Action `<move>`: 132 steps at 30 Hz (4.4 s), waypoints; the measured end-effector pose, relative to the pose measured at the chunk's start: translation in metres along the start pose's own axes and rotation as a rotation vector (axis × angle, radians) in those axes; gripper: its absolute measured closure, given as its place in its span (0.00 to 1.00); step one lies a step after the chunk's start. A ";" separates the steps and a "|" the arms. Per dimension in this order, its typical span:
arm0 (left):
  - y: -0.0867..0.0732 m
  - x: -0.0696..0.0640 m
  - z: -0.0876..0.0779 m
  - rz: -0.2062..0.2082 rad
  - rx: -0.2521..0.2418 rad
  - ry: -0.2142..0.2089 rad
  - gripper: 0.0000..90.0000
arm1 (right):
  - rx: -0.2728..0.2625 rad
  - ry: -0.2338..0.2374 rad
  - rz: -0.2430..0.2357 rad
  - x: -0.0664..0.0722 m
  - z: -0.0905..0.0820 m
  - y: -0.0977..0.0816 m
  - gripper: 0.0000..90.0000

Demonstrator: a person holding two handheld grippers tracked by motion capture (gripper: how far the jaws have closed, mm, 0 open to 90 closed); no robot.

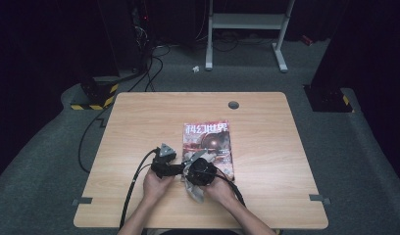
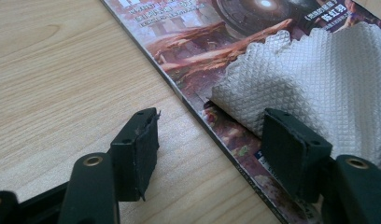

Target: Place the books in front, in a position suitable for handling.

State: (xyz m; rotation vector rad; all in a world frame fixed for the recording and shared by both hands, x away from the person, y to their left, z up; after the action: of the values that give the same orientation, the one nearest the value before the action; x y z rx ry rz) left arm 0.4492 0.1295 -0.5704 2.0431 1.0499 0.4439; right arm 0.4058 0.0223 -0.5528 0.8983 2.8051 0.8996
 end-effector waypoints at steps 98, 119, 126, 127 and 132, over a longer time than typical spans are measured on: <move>0.000 -0.001 0.000 0.006 -0.001 0.001 0.41 | -0.073 -0.163 0.287 -0.111 -0.053 -0.058 0.89; 0.000 -0.001 0.000 0.003 0.000 -0.002 0.41 | -0.008 -0.102 0.116 -0.039 0.008 0.021 0.89; 0.000 -0.001 0.000 0.004 -0.001 -0.002 0.41 | 0.014 -0.161 0.101 -0.061 -0.011 -0.001 0.88; 0.000 -0.001 0.000 0.005 -0.001 -0.002 0.41 | 0.008 -0.171 0.136 -0.072 -0.018 -0.010 0.88; 0.000 -0.001 0.000 0.005 -0.001 -0.003 0.41 | -0.022 -0.216 0.239 -0.108 -0.046 -0.044 0.88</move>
State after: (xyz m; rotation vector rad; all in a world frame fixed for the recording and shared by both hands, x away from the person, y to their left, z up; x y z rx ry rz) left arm 0.4489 0.1286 -0.5704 2.0452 1.0435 0.4438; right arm 0.4626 -0.0894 -0.5511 1.2650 2.5394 0.8006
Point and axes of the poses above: each handheld gripper's, and its own axes: z roughly forward along the jaws, y roughly out of its top, x roughly to its left, the point moved 7 cm from there along z, roughly forward along the jaws, and after that the axes turned 5 degrees about z, right-handed, at the moved point
